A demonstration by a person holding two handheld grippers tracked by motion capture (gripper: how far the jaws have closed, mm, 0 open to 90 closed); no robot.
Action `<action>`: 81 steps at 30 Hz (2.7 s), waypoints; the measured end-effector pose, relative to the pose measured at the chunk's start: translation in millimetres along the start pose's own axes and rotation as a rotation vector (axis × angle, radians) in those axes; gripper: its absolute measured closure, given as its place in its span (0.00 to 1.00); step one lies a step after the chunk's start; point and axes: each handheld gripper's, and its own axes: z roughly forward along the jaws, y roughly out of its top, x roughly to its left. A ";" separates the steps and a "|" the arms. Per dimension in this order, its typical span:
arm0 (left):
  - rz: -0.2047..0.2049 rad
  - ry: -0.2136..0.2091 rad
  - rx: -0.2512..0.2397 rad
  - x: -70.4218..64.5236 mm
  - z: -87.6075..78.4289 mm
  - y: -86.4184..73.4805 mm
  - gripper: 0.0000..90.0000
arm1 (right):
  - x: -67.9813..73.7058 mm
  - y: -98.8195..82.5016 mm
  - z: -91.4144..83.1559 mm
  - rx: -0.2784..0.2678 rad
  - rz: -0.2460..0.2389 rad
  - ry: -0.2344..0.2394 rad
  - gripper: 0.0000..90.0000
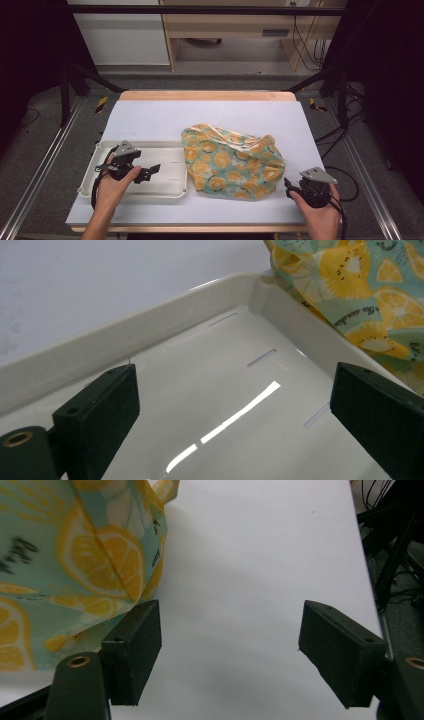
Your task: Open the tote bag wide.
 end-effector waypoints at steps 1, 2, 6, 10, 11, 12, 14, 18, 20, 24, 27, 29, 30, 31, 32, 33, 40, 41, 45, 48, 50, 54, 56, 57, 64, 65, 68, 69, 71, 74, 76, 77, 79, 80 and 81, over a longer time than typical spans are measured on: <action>0.008 0.003 -0.007 -0.7 -1.3 0.1 0.06 | -1.4 1.4 -4.8 -0.005 -0.008 -0.003 0.29; 0.008 0.003 -0.007 -0.7 -1.3 0.1 0.06 | -2.4 3.6 -10.0 -0.016 -0.007 -0.006 0.29; 0.022 0.019 -0.017 -3.3 -3.5 -0.9 0.06 | -4.0 13.1 -25.4 -0.033 -0.029 0.014 0.30; 0.019 0.015 -0.016 -5.1 -4.8 0.2 0.06 | -2.8 32.4 -49.0 -0.061 -0.066 0.063 0.30; 0.023 0.017 -0.014 -6.3 -5.0 0.8 0.06 | -2.0 37.8 -52.4 -0.070 -0.073 0.074 0.30; 0.029 0.017 -0.013 -7.0 -5.3 1.4 0.06 | -1.3 42.3 -54.6 -0.074 -0.078 0.088 0.30; 0.041 0.010 -0.016 -11.1 -6.5 3.9 0.06 | 0.9 55.4 -58.4 -0.079 -0.091 0.131 0.29; 0.054 0.008 -0.015 -14.7 -5.8 9.0 0.07 | 6.3 77.1 -59.5 -0.092 -0.114 0.178 0.28; 0.082 0.012 -0.008 -19.5 -4.5 16.0 0.07 | 15.1 100.3 -53.9 -0.095 -0.134 0.227 0.28; 0.116 0.003 -0.005 -28.0 0.7 28.3 0.07 | 30.2 126.0 -25.1 -0.046 -0.154 0.255 0.23; 0.134 0.005 -0.013 -31.7 3.1 36.5 0.07 | 36.8 134.7 7.2 0.086 -0.147 0.256 0.19; 0.148 -0.001 -0.015 -33.1 5.1 42.8 0.07 | 38.6 135.2 12.5 0.111 -0.152 0.254 0.20; 0.156 0.000 -0.014 -34.0 6.5 46.1 0.07 | 40.8 135.2 17.7 0.127 -0.163 0.244 0.28; 0.166 -0.002 -0.010 -34.6 8.2 49.1 0.07 | 42.7 134.8 19.4 0.134 -0.177 0.246 0.41; 0.175 -0.007 -0.004 -35.4 10.5 52.6 0.07 | 44.6 133.9 19.4 0.131 -0.187 0.262 0.51; 0.179 -0.013 -0.001 -36.2 12.5 55.0 0.07 | 46.7 132.6 17.5 0.130 -0.193 0.296 0.65; 0.208 -0.026 0.001 -43.2 19.5 67.1 0.07 | 58.6 116.4 -26.9 -0.027 -0.258 0.464 0.99; 0.208 -0.026 0.001 -43.2 19.5 67.1 0.08 | 58.6 116.4 -26.9 -0.027 -0.258 0.464 0.99; 0.224 -0.041 0.002 -45.8 21.9 72.0 0.10 | 59.2 98.9 -51.2 -0.071 -0.290 0.537 0.99; 0.234 -0.053 0.014 -47.4 27.0 78.2 0.11 | 55.8 85.5 -63.5 -0.096 -0.302 0.581 0.99; 0.238 -0.057 0.026 -48.3 31.3 82.3 0.11 | 52.4 76.3 -69.6 -0.099 -0.296 0.600 0.99; 0.252 -0.092 0.044 -54.5 42.3 91.1 0.12 | 48.9 60.9 -75.4 -0.096 -0.313 0.624 0.99; 0.251 -0.116 0.054 -58.7 47.9 94.6 0.12 | 47.7 53.4 -76.9 -0.093 -0.314 0.632 0.99; 0.251 -0.130 0.055 -61.2 51.5 96.4 0.12 | 47.4 51.5 -77.1 -0.094 -0.315 0.636 0.99; 0.303 -0.207 0.111 -74.6 78.6 107.6 0.09 | 47.3 45.5 -73.8 -0.099 -0.324 0.642 0.98; 0.309 -0.218 0.126 -74.2 81.8 108.7 0.08 | 47.7 45.5 -72.8 -0.096 -0.325 0.641 0.98; 0.302 -0.224 0.140 -73.6 88.7 111.1 0.10 | 48.3 45.3 -71.1 -0.094 -0.324 0.641 0.98; 0.302 -0.224 0.143 -73.5 89.5 112.2 0.11 | 48.4 45.2 -70.9 -0.095 -0.324 0.643 0.98; 0.299 -0.240 0.148 -73.7 89.4 114.2 0.15 | 48.4 44.8 -70.8 -0.097 -0.326 0.643 0.98; 0.305 -0.239 0.146 -75.0 87.5 116.9 0.21 | 48.0 44.1 -70.9 -0.097 -0.323 0.644 0.98; 0.294 -0.240 0.132 -73.5 84.2 119.3 0.28 | 47.3 43.9 -71.2 -0.101 -0.324 0.644 0.98; 0.288 -0.237 0.125 -72.5 82.3 120.6 0.32 | 46.3 43.6 -71.7 -0.105 -0.320 0.644 0.98; 0.296 -0.226 0.135 -71.6 81.8 121.8 0.36 | 46.0 43.5 -71.7 -0.106 -0.320 0.644 0.98; 0.302 -0.219 0.147 -71.6 82.2 122.3 0.38 | 45.5 43.4 -71.7 -0.106 -0.317 0.644 0.98; 0.306 -0.212 0.158 -71.9 83.6 122.6 0.40 | 45.5 43.3 -71.5 -0.105 -0.314 0.645 0.97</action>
